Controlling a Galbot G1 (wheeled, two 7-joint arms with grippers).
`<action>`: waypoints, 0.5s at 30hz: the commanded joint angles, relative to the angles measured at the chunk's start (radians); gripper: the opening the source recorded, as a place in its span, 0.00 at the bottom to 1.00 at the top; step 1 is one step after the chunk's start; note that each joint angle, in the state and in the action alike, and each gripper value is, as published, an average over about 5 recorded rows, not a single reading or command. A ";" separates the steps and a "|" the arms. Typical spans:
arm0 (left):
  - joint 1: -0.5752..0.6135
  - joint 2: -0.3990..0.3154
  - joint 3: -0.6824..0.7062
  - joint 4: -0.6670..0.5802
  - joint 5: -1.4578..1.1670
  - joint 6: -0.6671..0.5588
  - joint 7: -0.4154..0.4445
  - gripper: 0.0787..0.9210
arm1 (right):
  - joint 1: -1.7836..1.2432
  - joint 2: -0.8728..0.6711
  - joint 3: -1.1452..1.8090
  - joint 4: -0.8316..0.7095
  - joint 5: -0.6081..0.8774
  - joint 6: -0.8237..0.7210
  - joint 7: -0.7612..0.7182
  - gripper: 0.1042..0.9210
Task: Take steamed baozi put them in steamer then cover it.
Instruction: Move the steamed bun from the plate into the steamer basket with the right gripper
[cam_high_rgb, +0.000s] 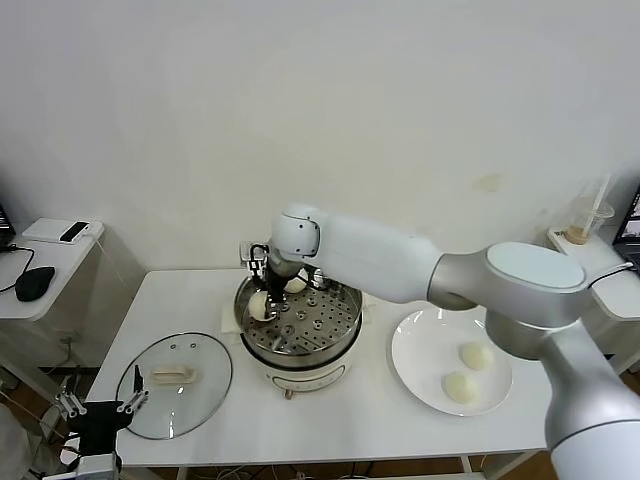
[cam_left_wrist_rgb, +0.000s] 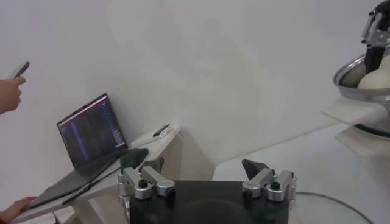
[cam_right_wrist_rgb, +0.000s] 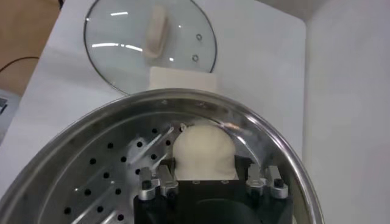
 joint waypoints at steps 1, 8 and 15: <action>0.000 0.001 -0.003 0.001 -0.002 -0.001 -0.002 0.88 | -0.013 0.026 0.004 -0.051 -0.038 0.010 -0.005 0.69; 0.001 0.002 -0.006 -0.007 -0.004 0.000 -0.001 0.88 | 0.054 -0.048 0.011 0.024 -0.045 0.034 -0.062 0.86; -0.001 0.003 0.000 -0.020 -0.003 0.003 0.001 0.88 | 0.212 -0.242 -0.023 0.245 0.002 0.052 -0.145 0.88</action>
